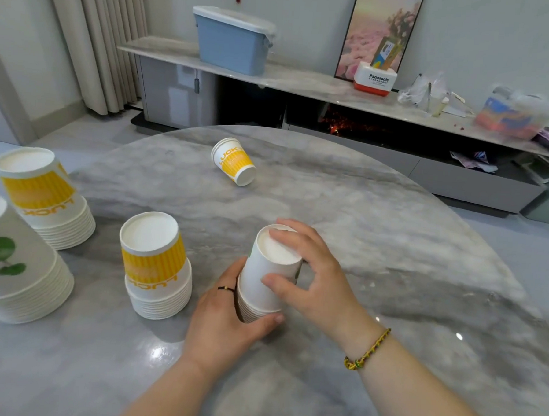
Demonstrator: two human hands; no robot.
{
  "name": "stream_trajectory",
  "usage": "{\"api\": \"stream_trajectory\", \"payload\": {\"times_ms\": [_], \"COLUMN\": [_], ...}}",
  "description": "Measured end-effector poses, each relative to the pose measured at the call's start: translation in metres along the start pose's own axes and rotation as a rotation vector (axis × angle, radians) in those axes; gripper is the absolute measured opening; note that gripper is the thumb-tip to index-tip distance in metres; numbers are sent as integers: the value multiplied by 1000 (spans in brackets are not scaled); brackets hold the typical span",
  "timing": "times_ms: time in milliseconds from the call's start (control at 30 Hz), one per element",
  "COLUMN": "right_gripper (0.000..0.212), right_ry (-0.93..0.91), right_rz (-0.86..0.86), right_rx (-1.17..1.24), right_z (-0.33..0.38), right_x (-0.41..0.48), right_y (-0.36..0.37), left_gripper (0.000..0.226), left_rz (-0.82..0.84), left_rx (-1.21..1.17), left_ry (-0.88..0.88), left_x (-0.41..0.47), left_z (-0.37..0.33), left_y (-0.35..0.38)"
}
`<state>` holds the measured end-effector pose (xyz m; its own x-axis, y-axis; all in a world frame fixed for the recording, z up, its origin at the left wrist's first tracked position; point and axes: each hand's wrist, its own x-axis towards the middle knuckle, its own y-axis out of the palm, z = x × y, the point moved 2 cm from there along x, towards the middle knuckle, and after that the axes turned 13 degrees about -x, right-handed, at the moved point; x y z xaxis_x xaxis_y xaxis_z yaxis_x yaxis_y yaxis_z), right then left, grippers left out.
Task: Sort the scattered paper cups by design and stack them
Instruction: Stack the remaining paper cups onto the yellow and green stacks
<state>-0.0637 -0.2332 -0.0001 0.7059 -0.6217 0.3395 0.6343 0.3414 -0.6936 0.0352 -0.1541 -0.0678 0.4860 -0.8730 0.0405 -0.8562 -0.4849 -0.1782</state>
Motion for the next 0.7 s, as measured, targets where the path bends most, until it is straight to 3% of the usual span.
{"api": "stream_trajectory", "payload": {"times_ms": [67,267,467,700], "right_gripper": [44,60,53,53], "right_ry": [24,121,145,-17], "right_rz": [-2,40,15,45], "right_rx": [38,28,75,127], "right_z": [0,0,21,93], "right_x": [-1,-7,-21,-43], "right_y": [3,7,0,-24], "left_gripper": [66,98,67,74], "left_rz": [2,1,16,-178], "left_rx": [6,92,-85,-215], "left_ry": [-5,3,-21,142], "left_x": [0,-1,-20,-80], "left_z": [-2,-5,-14,-48], "left_y": [0,2,1,-26]}}
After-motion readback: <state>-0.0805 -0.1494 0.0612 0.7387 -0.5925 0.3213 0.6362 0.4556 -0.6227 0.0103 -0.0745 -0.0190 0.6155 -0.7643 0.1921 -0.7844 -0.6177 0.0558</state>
